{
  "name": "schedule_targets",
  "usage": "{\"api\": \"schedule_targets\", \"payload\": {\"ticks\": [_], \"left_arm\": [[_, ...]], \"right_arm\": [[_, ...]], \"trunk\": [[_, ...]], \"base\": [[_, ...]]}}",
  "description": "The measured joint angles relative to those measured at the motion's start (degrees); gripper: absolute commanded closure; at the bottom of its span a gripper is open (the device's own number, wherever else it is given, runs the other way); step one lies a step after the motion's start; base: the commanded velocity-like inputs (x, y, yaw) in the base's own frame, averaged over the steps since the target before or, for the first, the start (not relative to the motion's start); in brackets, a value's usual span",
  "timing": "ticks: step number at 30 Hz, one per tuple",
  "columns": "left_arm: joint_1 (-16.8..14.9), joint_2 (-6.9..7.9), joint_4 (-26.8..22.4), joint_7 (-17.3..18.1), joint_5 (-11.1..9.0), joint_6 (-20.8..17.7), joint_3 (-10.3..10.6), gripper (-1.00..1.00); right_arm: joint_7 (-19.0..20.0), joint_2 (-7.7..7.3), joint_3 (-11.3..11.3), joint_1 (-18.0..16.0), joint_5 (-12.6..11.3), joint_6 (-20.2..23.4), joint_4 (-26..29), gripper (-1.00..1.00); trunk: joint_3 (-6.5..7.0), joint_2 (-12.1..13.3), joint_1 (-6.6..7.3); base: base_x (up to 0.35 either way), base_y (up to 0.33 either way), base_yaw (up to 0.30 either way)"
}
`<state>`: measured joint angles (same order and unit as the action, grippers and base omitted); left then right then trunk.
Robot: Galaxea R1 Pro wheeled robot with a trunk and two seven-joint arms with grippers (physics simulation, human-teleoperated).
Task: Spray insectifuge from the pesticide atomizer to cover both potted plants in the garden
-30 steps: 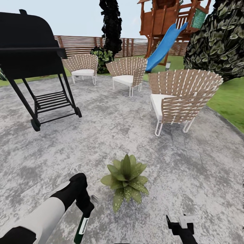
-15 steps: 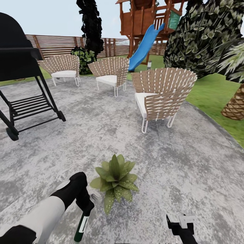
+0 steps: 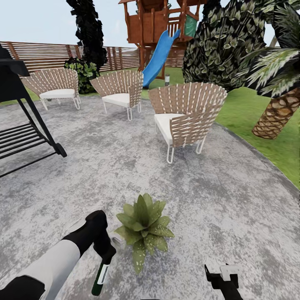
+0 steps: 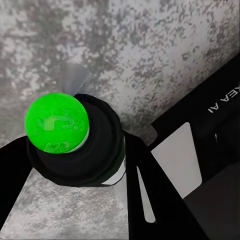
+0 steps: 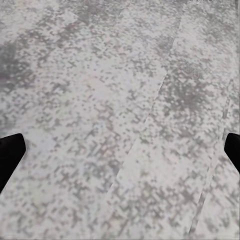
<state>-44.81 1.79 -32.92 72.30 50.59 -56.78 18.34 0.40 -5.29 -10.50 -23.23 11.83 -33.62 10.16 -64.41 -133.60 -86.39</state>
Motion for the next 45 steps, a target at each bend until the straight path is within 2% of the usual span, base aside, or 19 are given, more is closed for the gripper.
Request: {"api": "schedule_targets", "payload": {"ticks": [4, 8, 11, 13, 17, 19, 20, 23, 24, 25, 28, 29, 32, 38, 45], "left_arm": [[-0.1, -0.3, 0.0, 0.0, -0.1, 0.1, 0.3, 1.0], [-3.1, -0.99, 0.4, 0.5, 0.5, 0.3, 0.8, 1.0], [-4.0, -1.26, 0.7, 0.8, 0.6, 0.4, 0.9, 1.0], [-4.3, -0.9, 0.8, 1.3, 0.6, 0.4, 1.3, 1.0], [-4.1, 1.29, 1.0, 2.6, 0.8, 1.1, 2.2, 1.0], [-3.9, 1.63, 1.1, 2.8, 1.0, 1.2, 2.6, 1.0], [-3.9, 1.59, 1.5, 3.0, 1.0, 1.2, 3.4, 1.0], [-4.2, 1.35, 2.3, 6.2, 1.0, 1.3, 5.5, 1.0], [-4.4, 1.27, 2.1, 9.6, 1.4, 1.3, 6.1, 1.0], [-4.4, 1.32, 2.0, 11.3, 2.2, 1.4, 6.3, 1.0], [-4.4, 1.46, 2.0, 12.9, 4.7, 1.4, 6.5, 1.0], [-4.2, 1.6, 2.0, 13.1, 5.9, 1.4, 6.5, 1.0], [-3.8, 1.86, 2.0, 13.0, 6.8, 1.4, 6.5, 1.0], [-3.9, 1.43, 2.0, 12.8, 7.0, 1.0, 6.3, 1.0], [-3.7, 1.22, 2.0, 12.8, 7.0, 0.9, 6.3, 1.0]], "right_arm": [[0.0, 0.0, 0.0, 0.0, 0.0, 0.0, 0.0, -1.0], [0.0, 0.0, 0.0, 0.0, 0.1, 0.0, 0.0, -1.0], [0.1, 0.0, 0.0, 0.0, 0.1, 0.0, 0.0, -1.0], [0.1, 0.0, 0.0, 0.0, 0.1, 0.0, 0.0, -1.0], [0.1, 0.0, 0.0, 0.0, 0.1, 0.0, 0.0, -1.0], [0.1, 0.0, 0.0, 0.0, 0.1, 0.0, 0.0, -1.0], [0.1, 0.0, 0.0, 0.0, 0.1, 0.0, 0.0, -1.0], [0.1, 0.0, 0.0, 0.0, 0.1, 0.0, 0.0, -1.0], [0.1, 0.0, 0.0, 0.0, 0.1, 0.0, 0.0, -1.0], [0.1, 0.0, 0.0, 0.0, 0.1, 0.0, 0.0, -1.0], [0.0, 0.0, 0.0, 0.0, 0.1, 0.0, 0.0, -1.0], [0.0, 0.0, 0.0, 0.0, 0.1, 0.0, 0.0, -1.0], [0.0, 0.0, 0.0, 0.0, 0.1, 0.0, 0.0, -1.0], [0.0, 0.0, 0.0, 0.0, 0.1, 0.0, 0.0, -1.0], [0.0, -0.01, 0.0, 0.0, 0.0, 0.0, 0.0, -1.0]], "trunk": [[0.0, 0.0, -0.02], [0.0, 0.0, -0.02], [0.0, 0.0, -0.02], [0.0, 0.0, -0.02], [0.0, 0.0, -0.02], [0.0, 0.0, -0.02], [0.0, 0.0, -0.02], [0.0, 0.0, -0.02], [0.0, 0.0, -0.02], [0.0, 0.0, -0.02], [0.0, 0.0, -0.02], [0.0, 0.0, -0.02], [0.0, 0.0, -0.02], [0.0, 0.0, 0.0], [0.0, 0.0, -0.02]], "base": [[0.107, 0.129, -0.079], [0.001, 0.002, -0.001], [0.0, 0.0, 0.0], [0.0, 0.0, 0.0], [0.0, 0.0, 0.0], [0.0, 0.0, 0.0], [0.0, 0.0, 0.0], [0.0, 0.0, 0.0], [0.0, 0.0, 0.0], [0.0, 0.0, 0.0], [0.0, 0.0, 0.0], [0.0, 0.0, 0.0], [0.0, 0.0, 0.0], [0.199, 0.168, -0.017], [0.05, 0.215, -0.255]]}}
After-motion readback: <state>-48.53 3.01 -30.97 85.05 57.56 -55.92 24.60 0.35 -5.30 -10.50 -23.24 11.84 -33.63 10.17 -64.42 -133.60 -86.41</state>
